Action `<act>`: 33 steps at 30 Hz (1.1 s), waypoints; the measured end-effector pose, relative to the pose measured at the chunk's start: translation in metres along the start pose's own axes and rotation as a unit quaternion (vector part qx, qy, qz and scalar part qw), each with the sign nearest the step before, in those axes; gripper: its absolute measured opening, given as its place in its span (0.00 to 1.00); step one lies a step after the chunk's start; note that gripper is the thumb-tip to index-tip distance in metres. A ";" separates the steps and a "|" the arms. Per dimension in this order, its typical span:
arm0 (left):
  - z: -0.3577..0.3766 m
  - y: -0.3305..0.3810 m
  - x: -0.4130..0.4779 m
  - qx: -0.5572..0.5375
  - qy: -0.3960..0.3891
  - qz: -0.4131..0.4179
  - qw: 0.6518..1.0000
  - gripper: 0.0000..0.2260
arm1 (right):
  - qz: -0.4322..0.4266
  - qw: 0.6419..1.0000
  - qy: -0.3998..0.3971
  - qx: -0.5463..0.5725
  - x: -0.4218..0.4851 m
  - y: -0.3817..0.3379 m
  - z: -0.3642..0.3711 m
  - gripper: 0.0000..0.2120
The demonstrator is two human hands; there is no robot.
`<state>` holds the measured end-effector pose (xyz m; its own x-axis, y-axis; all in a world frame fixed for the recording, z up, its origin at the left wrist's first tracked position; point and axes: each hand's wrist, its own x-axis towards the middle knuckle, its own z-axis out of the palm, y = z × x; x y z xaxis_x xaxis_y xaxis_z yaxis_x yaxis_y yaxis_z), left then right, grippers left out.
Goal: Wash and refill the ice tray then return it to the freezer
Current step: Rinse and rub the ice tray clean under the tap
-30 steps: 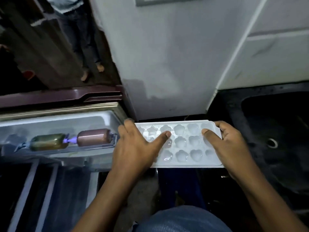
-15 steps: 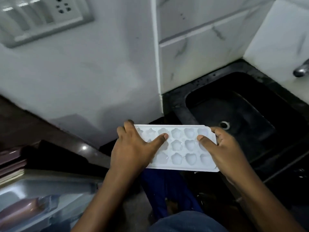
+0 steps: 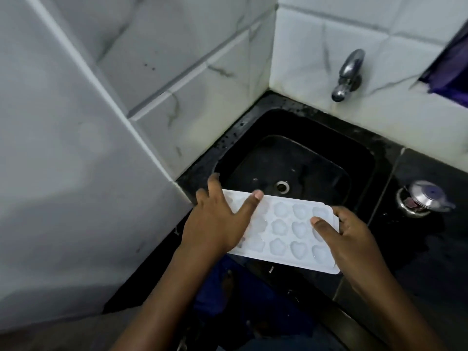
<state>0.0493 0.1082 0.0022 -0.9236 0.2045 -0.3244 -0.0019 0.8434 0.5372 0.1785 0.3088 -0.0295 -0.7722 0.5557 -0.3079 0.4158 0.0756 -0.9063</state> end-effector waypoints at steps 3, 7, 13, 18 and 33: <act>0.002 0.020 0.037 -0.039 -0.055 0.024 0.997 0.43 | 0.025 0.997 0.064 0.026 0.007 0.009 -0.002 0.03; 0.000 0.040 0.086 -0.054 -0.139 0.028 0.988 0.42 | 0.057 0.986 0.149 0.037 0.015 0.019 0.005 0.02; 0.012 0.043 0.144 -0.175 -0.216 0.009 0.961 0.33 | 0.099 0.969 0.224 0.046 0.028 0.029 0.013 0.01; 0.028 0.039 0.170 -0.222 -0.237 -0.054 0.944 0.28 | 0.115 0.970 0.213 0.037 0.058 0.035 0.008 0.02; 0.047 0.090 0.206 -0.284 -0.197 -0.054 0.937 0.18 | 0.120 0.972 0.190 0.071 0.164 0.034 -0.049 0.07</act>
<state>-0.1234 0.2498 -0.0524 -0.6937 0.3955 -0.6020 -0.3939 0.4915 0.7767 0.0895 0.4426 -0.0967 -0.4170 0.8108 -0.4108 0.4706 -0.1941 -0.8607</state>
